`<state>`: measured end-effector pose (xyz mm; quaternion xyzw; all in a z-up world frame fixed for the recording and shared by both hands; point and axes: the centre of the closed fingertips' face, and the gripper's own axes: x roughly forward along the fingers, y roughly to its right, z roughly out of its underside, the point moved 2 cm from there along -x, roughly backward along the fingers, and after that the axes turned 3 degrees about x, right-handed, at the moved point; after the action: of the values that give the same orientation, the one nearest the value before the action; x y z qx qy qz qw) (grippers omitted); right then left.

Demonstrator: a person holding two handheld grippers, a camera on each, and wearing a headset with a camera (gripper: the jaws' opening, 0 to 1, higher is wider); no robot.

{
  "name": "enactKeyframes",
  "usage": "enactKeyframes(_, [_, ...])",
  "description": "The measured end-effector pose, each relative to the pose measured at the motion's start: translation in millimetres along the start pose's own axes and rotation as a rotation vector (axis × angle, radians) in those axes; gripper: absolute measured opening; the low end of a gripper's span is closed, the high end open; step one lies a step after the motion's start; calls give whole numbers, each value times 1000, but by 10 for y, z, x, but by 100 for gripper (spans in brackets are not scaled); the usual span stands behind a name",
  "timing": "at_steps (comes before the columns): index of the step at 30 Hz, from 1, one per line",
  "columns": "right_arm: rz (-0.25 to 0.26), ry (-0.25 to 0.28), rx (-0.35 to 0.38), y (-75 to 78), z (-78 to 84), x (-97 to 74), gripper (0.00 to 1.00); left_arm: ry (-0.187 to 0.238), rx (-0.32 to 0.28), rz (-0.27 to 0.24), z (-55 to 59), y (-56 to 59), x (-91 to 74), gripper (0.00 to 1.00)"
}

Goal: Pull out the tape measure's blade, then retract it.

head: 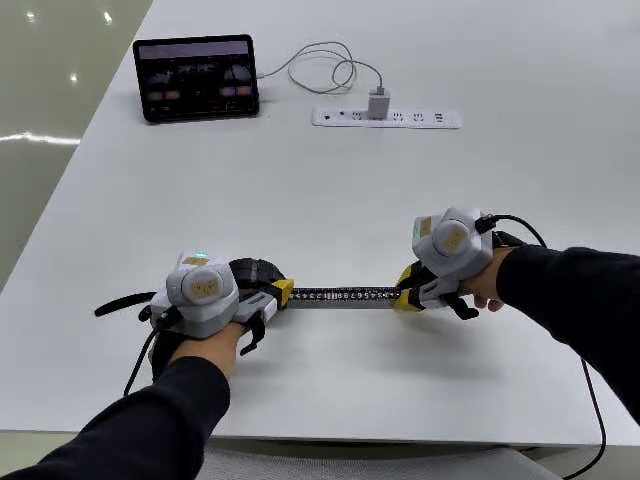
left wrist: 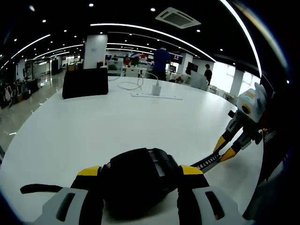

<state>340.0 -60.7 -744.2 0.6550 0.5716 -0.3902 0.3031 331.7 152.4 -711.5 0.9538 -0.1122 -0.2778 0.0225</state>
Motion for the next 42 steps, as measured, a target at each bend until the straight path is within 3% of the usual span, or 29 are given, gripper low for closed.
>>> enactKeyframes(19, [-13, -3, -58, -44, -58, 39, 12, -6, 5, 14, 7, -1, 11, 60])
enactKeyframes(42, [-13, 24, -58, -79, -152, 79, 11, -6, 2, 23, 11, -1, 20, 60])
